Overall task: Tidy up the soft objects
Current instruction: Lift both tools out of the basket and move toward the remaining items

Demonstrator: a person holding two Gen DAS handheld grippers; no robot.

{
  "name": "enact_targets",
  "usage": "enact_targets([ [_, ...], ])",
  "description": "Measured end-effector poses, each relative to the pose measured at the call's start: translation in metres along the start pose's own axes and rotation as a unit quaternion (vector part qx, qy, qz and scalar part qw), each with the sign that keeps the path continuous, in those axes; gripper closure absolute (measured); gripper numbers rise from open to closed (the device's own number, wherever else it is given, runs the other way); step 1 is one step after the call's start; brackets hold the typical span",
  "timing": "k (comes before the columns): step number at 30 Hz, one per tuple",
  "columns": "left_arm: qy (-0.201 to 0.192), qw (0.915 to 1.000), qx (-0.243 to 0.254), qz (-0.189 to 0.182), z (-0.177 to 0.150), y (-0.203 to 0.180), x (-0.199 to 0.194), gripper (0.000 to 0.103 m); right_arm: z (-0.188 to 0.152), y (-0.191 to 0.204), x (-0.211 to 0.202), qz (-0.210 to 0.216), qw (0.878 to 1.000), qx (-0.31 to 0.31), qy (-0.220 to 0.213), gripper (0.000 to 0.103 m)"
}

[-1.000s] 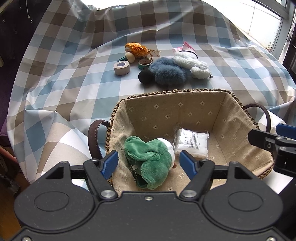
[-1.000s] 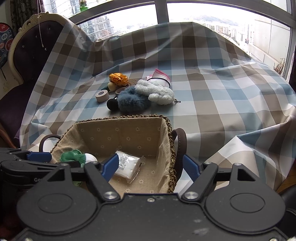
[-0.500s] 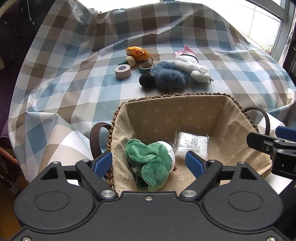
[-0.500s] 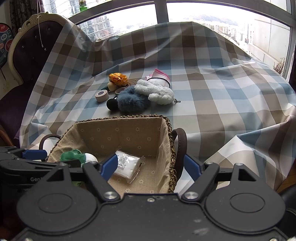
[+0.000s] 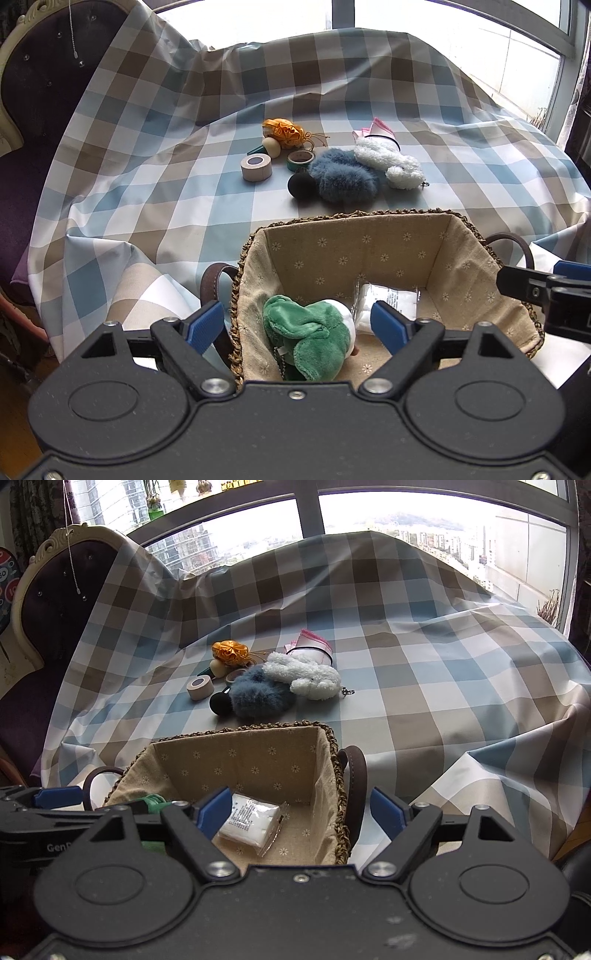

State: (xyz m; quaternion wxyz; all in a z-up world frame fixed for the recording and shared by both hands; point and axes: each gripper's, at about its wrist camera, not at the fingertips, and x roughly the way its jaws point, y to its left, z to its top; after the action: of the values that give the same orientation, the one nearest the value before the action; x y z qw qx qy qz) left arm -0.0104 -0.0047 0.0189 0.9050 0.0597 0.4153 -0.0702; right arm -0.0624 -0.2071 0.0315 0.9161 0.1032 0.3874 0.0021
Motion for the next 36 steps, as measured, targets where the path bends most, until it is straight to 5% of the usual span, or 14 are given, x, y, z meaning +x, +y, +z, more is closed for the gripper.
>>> enact_targets([
  [8,-0.011,0.9993,-0.033,-0.011,0.016,0.024,-0.008,0.019,0.028,0.022,0.007,-0.027,0.999,-0.018,0.008,0.019],
  [18,-0.056,0.9982,-0.018,0.013,0.079,0.035,0.001,0.019,0.101,0.005,0.035,-0.045,0.999,0.0,-0.011,0.018],
  [28,0.035,0.9973,-0.063,-0.01,0.088,0.059,0.054,0.019,0.127,-0.027,0.08,-0.058,0.998,-0.001,0.018,0.018],
  [36,0.082,0.9959,-0.039,-0.008,0.114,0.061,0.095,0.019,0.14,-0.032,0.133,-0.054,0.997,-0.012,0.058,0.018],
])
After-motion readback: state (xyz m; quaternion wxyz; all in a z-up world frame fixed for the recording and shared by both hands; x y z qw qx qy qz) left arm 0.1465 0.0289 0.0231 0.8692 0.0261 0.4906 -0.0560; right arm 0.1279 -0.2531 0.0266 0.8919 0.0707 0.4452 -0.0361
